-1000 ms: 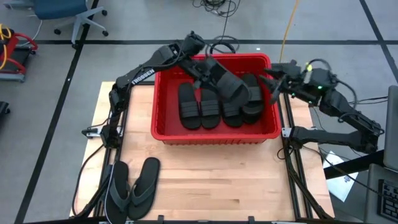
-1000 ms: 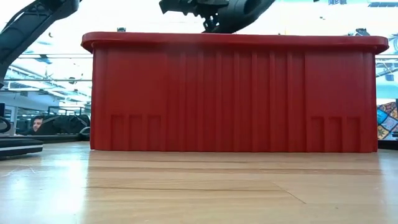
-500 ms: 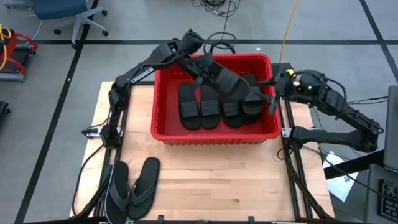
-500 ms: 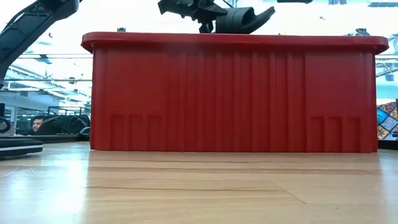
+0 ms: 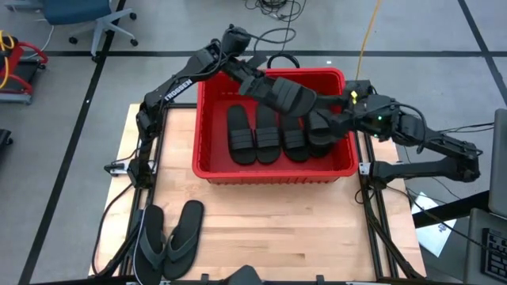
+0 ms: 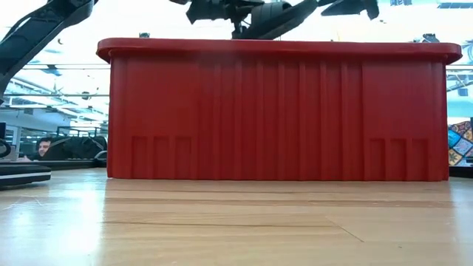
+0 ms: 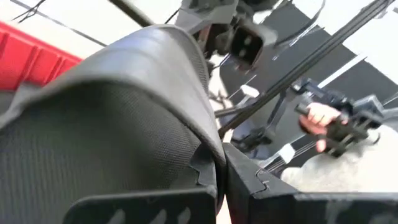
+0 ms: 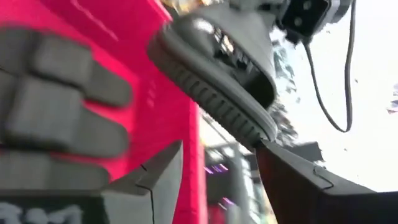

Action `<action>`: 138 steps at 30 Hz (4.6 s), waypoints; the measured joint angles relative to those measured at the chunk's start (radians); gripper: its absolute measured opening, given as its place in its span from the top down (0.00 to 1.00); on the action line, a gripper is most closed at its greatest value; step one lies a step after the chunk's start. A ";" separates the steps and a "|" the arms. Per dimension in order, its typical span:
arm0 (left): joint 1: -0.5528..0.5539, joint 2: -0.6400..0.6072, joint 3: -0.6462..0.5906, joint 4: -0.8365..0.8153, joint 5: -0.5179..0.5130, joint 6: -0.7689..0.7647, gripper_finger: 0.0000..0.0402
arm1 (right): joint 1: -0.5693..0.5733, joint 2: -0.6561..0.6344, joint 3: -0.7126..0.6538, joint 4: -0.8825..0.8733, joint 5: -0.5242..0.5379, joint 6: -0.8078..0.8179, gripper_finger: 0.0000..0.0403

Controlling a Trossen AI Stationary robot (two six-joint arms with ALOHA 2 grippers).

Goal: Pick and place slides into bin
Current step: Put the black slide into the red bin

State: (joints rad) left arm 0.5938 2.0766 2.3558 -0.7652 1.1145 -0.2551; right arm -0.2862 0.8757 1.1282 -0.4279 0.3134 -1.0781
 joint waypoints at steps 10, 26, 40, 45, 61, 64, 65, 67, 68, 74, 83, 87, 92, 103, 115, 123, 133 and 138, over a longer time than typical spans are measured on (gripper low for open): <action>0.005 0.000 0.000 0.064 0.013 -0.123 1.00 | 0.040 0.075 -0.001 0.212 0.205 -0.173 0.49; 0.006 -0.001 0.001 0.067 0.008 -0.120 1.00 | 0.077 0.051 -0.001 0.258 0.210 -0.221 0.49; 0.006 -0.002 0.001 0.057 0.019 -0.145 1.00 | 0.159 0.060 -0.016 0.288 0.212 -0.464 0.52; 0.006 -0.002 0.001 0.059 0.037 -0.162 1.00 | 0.159 0.069 -0.016 0.268 0.202 -0.475 0.58; 0.010 -0.002 0.001 0.040 -0.030 -0.165 0.96 | 0.169 0.133 -0.017 0.177 0.286 -0.316 0.90; 0.014 0.000 0.000 0.042 -0.069 -0.164 0.90 | 0.175 0.133 -0.005 0.105 0.327 -0.261 0.90; 0.017 0.003 0.000 0.041 -0.079 -0.164 0.88 | 0.176 0.132 0.000 0.074 0.340 -0.237 0.90; 0.023 0.005 0.000 0.038 -0.088 -0.153 0.84 | 0.183 0.125 0.010 0.009 0.352 -0.180 0.90; 0.027 0.005 0.000 0.036 -0.089 -0.145 0.81 | 0.189 0.120 0.013 -0.022 0.359 -0.150 0.90; 0.064 0.001 0.000 0.037 -0.087 -0.119 0.64 | 0.217 0.111 0.027 -0.207 0.392 0.031 0.90; 0.100 0.000 0.000 0.022 -0.094 -0.188 0.43 | 0.222 0.198 0.026 -0.309 0.393 0.337 0.91; 0.083 0.000 0.000 -0.025 -0.094 -0.200 0.44 | 0.202 0.239 0.026 -0.329 0.391 0.421 0.91; 0.045 0.000 0.000 -0.074 -0.088 -0.145 0.50 | 0.173 0.269 0.026 -0.393 0.395 0.581 0.91; -0.018 0.000 0.000 -0.106 -0.086 -0.117 0.63 | 0.175 0.350 0.026 -0.420 0.306 0.898 0.91; -0.028 0.000 0.000 -0.255 -0.085 0.020 0.70 | 0.180 0.472 0.139 -0.497 0.477 0.871 0.91; -0.026 0.000 0.000 -0.261 -0.085 0.037 0.70 | 0.155 0.513 0.176 -0.593 0.346 0.856 0.91; -0.026 0.000 0.000 -0.264 -0.085 0.049 0.70 | 0.152 0.516 0.176 -0.645 0.108 0.965 0.91; -0.026 0.000 0.000 -0.264 -0.084 0.052 0.70 | 0.114 0.516 0.176 -0.656 -0.003 0.992 0.76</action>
State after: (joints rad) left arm 0.5678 2.0762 2.3562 -1.0290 1.0302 -0.2035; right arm -0.1717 1.3918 1.3045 -1.0843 0.3105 -0.0863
